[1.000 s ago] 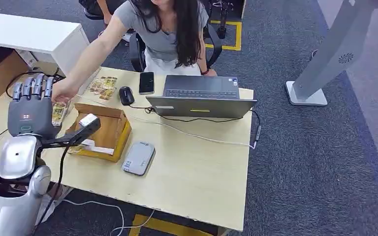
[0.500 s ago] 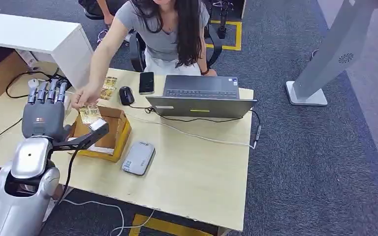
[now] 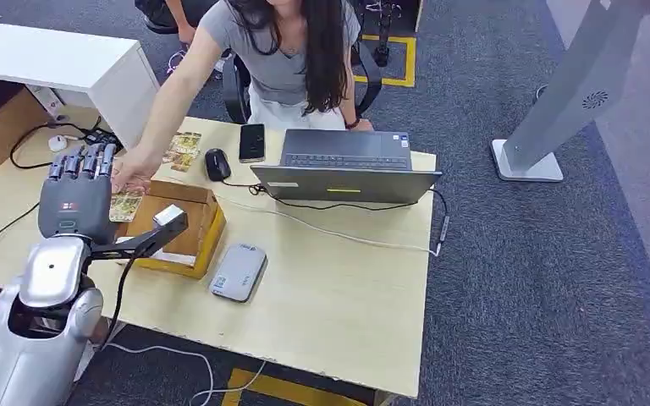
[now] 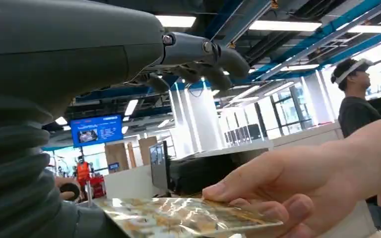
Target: Pass the card to the sensor for recognition and then transmit it.
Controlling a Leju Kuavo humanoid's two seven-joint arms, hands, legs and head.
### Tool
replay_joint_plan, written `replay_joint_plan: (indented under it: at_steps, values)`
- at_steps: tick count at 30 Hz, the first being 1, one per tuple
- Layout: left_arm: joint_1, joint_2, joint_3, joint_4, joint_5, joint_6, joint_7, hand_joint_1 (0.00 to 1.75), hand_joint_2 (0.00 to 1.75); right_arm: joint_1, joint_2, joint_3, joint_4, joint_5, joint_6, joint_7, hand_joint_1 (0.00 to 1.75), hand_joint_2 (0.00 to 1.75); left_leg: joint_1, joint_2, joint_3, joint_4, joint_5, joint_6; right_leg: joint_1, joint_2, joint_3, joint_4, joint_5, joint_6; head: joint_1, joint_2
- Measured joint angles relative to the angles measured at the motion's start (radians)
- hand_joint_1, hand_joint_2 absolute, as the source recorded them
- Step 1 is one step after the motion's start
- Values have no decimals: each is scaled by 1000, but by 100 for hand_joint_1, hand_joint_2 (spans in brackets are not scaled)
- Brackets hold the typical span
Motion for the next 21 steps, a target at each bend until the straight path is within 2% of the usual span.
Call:
replay_joint_plan:
  at_steps: [5, 21]
  values:
    - [9, -6, 0, 0, 0, 12, -33, 175, 175, 2, -2, 3, 0, 0, -3, -11, 0, 0, 0, 0, 0, 0, 0, 0, 0, 0, 0, 0, 0, 0, 0, 0]
    - [47, -8, 31, 0, 0, 49, -87, 175, 175, 12, -6, 30, 4, 0, -28, -28, 0, 0, 0, 0, 0, 0, 0, 0, 0, 0, 1, 0, 0, 0, 0, 0]
